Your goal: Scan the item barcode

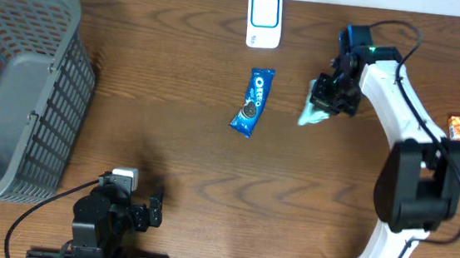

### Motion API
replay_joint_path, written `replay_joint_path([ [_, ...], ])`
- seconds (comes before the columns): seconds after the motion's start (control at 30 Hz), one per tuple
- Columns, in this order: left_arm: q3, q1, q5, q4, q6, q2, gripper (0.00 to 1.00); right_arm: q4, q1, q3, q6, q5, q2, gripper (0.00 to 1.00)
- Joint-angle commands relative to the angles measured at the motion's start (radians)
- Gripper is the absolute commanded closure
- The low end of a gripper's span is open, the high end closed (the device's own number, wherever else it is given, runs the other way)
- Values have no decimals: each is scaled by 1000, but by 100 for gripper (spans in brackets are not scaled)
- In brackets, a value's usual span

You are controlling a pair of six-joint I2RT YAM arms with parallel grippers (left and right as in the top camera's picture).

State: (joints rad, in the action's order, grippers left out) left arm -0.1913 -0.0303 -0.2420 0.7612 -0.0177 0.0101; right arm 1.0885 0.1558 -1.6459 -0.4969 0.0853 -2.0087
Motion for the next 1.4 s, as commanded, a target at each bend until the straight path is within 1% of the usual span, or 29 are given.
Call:
replay_joint_path([
  [0.0,4,-4,-12,20,17,-6,2,55,87,-26,-131,-489,41,99],
  [0.07,4,-4,-12,20,17,-6,2,67,138,-11,-170,-685,24,98],
  [0.13,4,-4,-12,20,17,-6,2,35,190,16,-183,-814,-13,98],
  [0.17,4,-4,-12,20,17,-6,2,27,205,20,-183,-828,-27,99],
  [0.23,4,-4,-12,20,17,-6,2,2,249,21,-183,-834,-79,98],
  [0.33,4,-4,-12,20,17,-6,2,-41,303,20,-183,-752,-123,89],
  [0.37,4,-4,-12,20,17,-6,2,-58,322,20,-183,-708,-131,89],
  [0.43,4,-4,-12,20,17,-6,2,-83,351,20,-183,-653,-132,85],
  [0.47,4,-4,-12,20,17,-6,2,-103,377,19,-183,-633,-131,68],
  [0.53,4,-4,-12,20,17,-6,2,-117,415,12,-177,-634,-131,29],
  [0.63,4,-4,-12,20,17,-6,2,-121,463,-16,-128,-648,-130,28],
  [0.73,4,-4,-12,20,17,-6,2,-74,464,-61,-127,-663,-129,28],
  [0.83,4,-4,-12,20,17,-6,2,-13,441,-121,-129,-656,-129,25],
  [0.9,4,-4,-12,20,17,-6,2,32,422,-160,-148,-649,-129,19],
  [0.93,4,-4,-12,20,17,-6,2,57,409,-182,-158,-632,-129,12],
  [0.97,4,-4,-12,20,17,-6,2,84,391,-207,-164,-588,-129,8],
  [1.0,4,-4,-12,20,17,-6,2,100,375,-223,-164,-539,-129,7],
  [1.07,4,-4,-12,20,17,-6,2,126,303,-246,-154,-322,-129,5],
  [1.1,4,-4,-12,20,17,-6,2,132,269,-245,-135,-228,-129,5],
  [1.13,4,-4,-12,20,17,-6,2,132,251,-240,-123,-184,-129,6],
  [1.17,4,-4,-12,20,17,-6,2,128,216,-220,-101,-99,-129,9],
  [1.27,4,-4,-12,20,17,-6,2,120,156,-173,-72,-13,-130,16],
  [1.33,4,-4,-12,20,17,-6,2,76,116,-102,-62,29,-130,18],
  [1.37,4,-4,-12,20,17,-6,2,17,92,-34,-63,97,-130,21],
])
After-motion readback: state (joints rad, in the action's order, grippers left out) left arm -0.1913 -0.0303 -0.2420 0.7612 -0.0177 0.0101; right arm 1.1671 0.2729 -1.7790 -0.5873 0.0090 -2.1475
